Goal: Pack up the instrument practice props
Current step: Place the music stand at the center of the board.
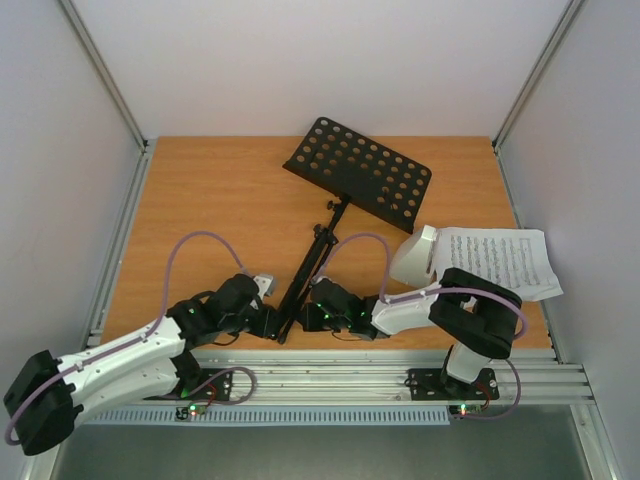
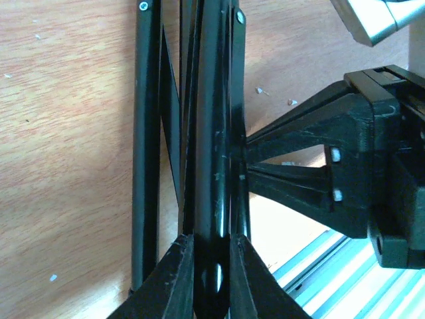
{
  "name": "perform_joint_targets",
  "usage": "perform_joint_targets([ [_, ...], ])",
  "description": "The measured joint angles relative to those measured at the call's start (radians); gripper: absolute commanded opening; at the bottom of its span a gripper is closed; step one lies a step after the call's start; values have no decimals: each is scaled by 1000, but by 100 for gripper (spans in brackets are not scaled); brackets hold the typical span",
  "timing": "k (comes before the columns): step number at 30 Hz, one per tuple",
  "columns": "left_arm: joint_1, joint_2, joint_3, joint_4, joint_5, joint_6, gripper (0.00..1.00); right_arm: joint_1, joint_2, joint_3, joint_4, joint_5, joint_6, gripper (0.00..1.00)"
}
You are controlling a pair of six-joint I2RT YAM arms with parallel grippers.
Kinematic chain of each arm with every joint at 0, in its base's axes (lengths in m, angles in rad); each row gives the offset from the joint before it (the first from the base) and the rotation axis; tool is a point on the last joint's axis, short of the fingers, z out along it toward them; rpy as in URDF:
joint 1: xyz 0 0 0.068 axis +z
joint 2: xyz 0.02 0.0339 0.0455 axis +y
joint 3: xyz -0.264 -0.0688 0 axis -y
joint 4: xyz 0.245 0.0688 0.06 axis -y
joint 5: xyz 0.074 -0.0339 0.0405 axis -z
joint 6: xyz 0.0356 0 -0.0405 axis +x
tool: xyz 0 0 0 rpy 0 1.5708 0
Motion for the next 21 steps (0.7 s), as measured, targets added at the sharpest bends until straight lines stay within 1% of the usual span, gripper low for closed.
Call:
perform_joint_targets([
  [10,6,14,-29,53,11,-7,1,0,40,39,7,-1,-47,8],
  [13,7,14,-43,72,10,-13,3,0,40,40,7,-1,-60,9],
  [14,7,12,-43,74,10,-14,6,0,40,40,7,-1,-63,11],
  [15,7,8,-43,73,6,-14,11,0,40,40,8,-2,-66,14],
  [18,8,-19,-43,63,-19,-21,36,3,37,38,19,-4,-77,27],
  [20,5,-47,-41,54,-24,-34,50,4,31,32,32,0,-82,36],
  [21,3,-61,-39,48,-26,-28,56,5,25,25,37,3,-81,40],
])
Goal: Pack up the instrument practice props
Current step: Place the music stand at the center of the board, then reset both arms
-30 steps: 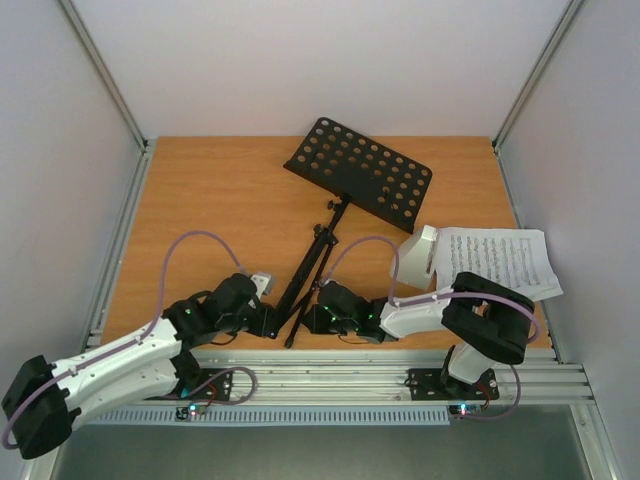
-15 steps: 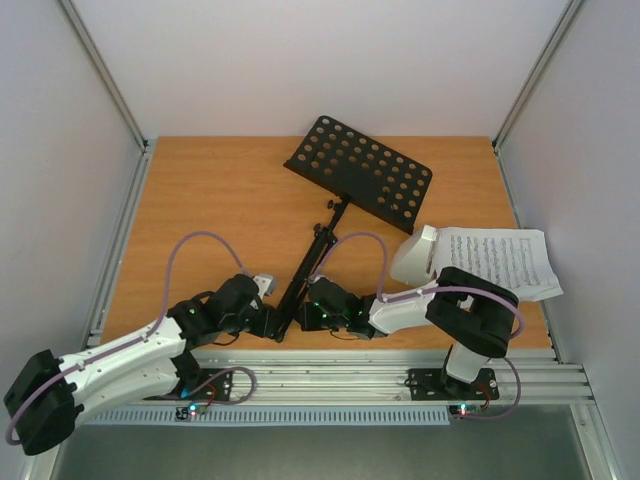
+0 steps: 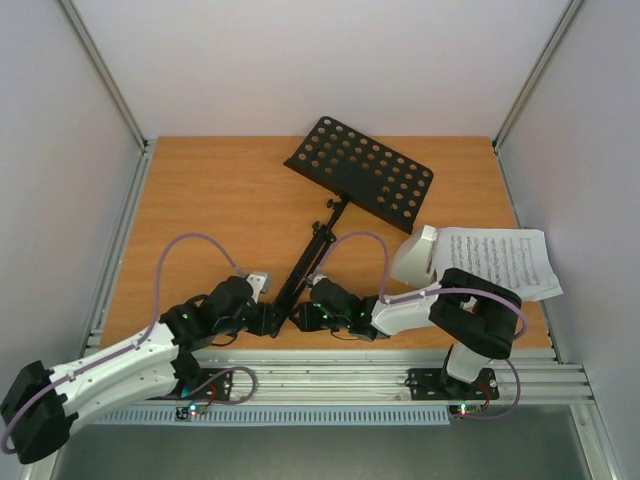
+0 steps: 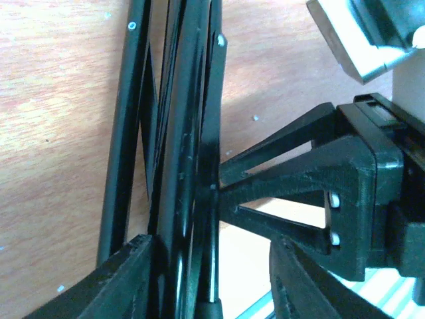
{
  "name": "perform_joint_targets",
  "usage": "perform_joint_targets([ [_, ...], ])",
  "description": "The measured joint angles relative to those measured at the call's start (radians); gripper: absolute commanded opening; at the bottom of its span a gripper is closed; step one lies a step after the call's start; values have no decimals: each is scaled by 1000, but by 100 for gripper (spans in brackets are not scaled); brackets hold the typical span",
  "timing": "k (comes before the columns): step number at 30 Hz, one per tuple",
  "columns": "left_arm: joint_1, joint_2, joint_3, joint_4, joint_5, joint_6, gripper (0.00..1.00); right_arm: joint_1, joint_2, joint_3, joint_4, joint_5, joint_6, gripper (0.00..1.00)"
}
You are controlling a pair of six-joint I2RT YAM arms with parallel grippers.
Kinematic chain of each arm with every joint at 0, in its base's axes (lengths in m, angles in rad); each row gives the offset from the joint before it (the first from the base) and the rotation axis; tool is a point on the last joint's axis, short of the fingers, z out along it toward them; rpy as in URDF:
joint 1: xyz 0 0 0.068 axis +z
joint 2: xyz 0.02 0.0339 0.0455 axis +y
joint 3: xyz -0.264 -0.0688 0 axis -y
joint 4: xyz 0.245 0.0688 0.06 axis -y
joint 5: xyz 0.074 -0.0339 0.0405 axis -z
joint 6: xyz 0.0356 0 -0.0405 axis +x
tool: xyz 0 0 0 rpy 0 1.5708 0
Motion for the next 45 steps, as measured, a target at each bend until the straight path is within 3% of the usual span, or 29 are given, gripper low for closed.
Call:
perform_joint_targets([
  [5,-4,-82,40,-68,-35,-2,77,0,-116,-88,-6,19,-4,63],
  [10,-3,-142,113,-125,-77,26,99,0,-351,-171,-134,40,-24,78],
  [17,-4,-66,281,-174,-106,120,99,0,-676,-45,-532,122,-172,98],
  [24,43,190,509,-170,-114,249,99,-70,-719,296,-819,249,-381,99],
  [31,296,424,652,-80,5,338,99,-499,-602,418,-870,120,-502,98],
  [36,563,535,677,-22,93,349,99,-852,-517,454,-857,-60,-530,98],
  [42,936,543,588,104,130,304,99,-1301,-491,439,-776,-221,-505,98],
  [45,1064,489,484,179,93,275,99,-1464,-524,367,-692,-243,-487,98],
])
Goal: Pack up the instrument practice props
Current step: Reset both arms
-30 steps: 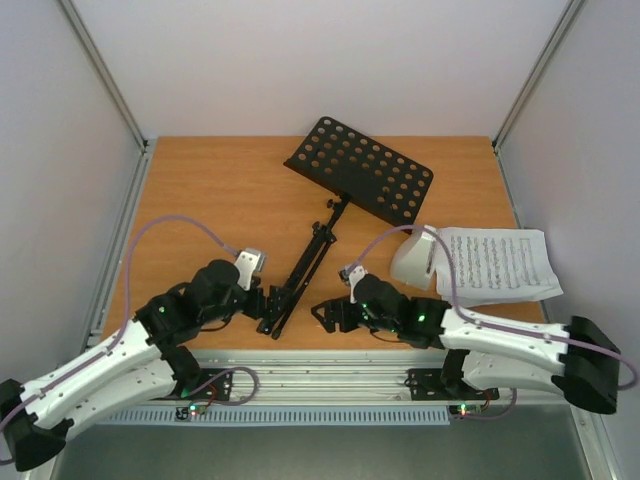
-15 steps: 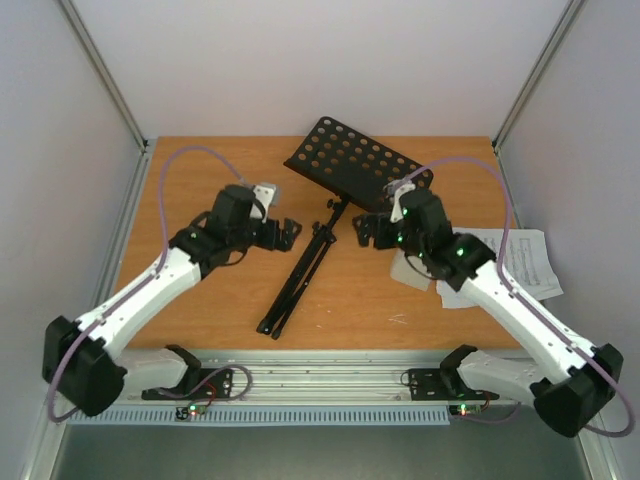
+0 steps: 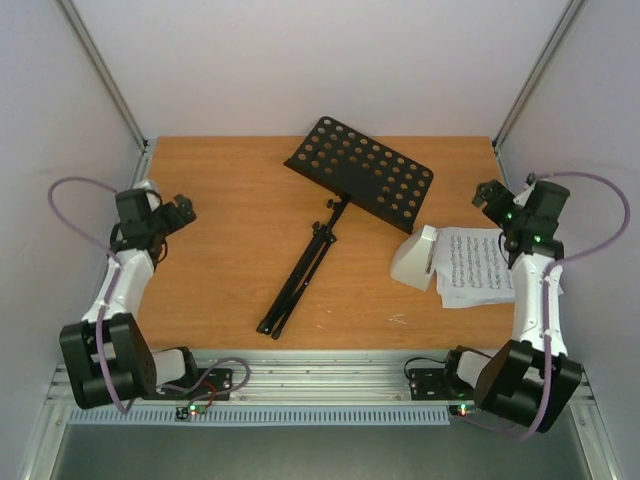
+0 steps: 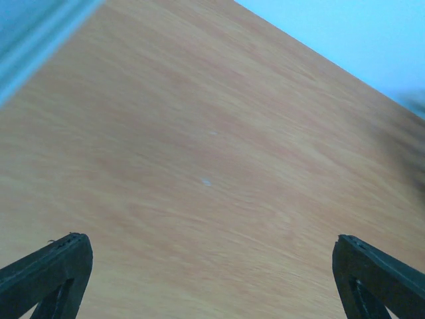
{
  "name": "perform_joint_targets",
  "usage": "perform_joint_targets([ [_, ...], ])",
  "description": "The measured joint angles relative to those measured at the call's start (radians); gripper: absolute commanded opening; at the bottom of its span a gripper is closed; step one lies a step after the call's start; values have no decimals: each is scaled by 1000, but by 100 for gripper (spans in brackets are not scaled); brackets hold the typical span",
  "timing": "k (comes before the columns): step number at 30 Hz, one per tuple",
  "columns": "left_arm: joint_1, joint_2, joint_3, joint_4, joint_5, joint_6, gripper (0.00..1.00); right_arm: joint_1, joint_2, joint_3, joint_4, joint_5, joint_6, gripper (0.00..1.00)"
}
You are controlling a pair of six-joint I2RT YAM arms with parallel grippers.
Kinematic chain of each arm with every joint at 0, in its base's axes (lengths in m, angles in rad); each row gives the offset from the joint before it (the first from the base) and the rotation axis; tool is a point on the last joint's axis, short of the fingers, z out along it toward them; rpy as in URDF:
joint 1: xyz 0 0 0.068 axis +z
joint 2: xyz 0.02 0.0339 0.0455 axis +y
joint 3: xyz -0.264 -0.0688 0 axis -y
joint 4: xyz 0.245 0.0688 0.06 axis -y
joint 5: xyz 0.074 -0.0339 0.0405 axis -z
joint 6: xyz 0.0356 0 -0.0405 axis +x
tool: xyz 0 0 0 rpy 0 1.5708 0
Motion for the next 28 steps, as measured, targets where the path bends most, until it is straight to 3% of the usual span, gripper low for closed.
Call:
perform_joint_targets([
  [7,19,-151,-306,304,-185,42,99,-44,-163,-358,255,145,-34,97],
  [15,-10,-21,-454,589,-235,102,99,47,-113,-639,589,314,-90,97],
  [21,-39,18,-462,739,-233,137,99,111,16,-694,763,337,-128,97],
  [28,-54,56,-462,774,-234,155,99,132,97,-686,863,336,-148,96],
])
